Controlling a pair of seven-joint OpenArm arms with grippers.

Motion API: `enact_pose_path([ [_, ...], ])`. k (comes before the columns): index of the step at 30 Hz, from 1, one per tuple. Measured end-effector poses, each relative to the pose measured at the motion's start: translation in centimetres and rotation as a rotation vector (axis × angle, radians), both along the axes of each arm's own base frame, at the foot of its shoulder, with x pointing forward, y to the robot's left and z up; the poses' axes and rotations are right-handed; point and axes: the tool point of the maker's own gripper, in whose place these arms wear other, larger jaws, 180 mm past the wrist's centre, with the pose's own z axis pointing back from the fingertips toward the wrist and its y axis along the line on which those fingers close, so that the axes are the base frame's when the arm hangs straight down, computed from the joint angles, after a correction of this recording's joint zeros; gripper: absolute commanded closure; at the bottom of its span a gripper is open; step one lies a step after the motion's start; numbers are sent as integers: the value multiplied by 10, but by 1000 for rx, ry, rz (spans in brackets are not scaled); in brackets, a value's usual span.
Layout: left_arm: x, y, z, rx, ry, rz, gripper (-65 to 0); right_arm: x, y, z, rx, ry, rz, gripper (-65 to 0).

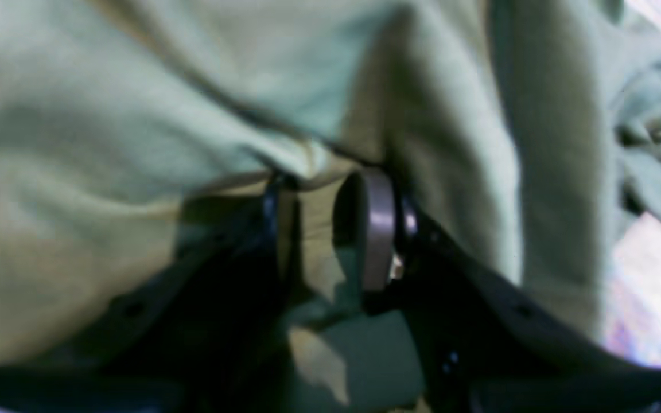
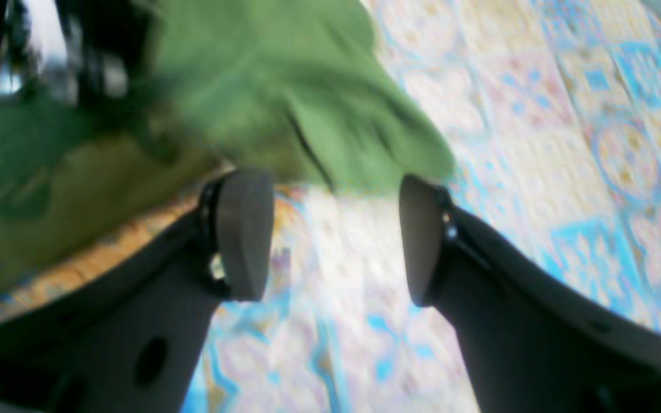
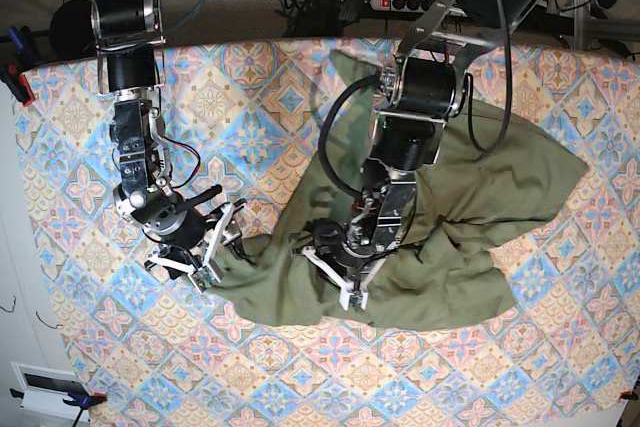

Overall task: Layout the t-shirt on the table in an organized manner, then fold the t-shirt properly
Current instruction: 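Grasp the shirt body with both grippers near its center, then pull the shirt apart with both grippers to flatten it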

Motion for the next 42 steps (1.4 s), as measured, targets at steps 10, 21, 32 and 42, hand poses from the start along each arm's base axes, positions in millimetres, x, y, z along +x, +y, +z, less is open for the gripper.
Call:
enact_pose_path([
  [10, -33, -53, -11, 160, -68, -317, -177, -1, -75, 6, -174, -4, -39, -342],
  [21, -112, -50, 20, -120, 112, -459, -132, -40, -84, -35, -217, 110, -11, -344],
  [32, -121, 22, 19, -121, 139, -350, -132, -58, -56, -67, -226, 187, 87, -344],
  [42, -129, 41, 18, -92, 136, -337, -132, -40, -113, -57, -184, 155, -89, -343],
])
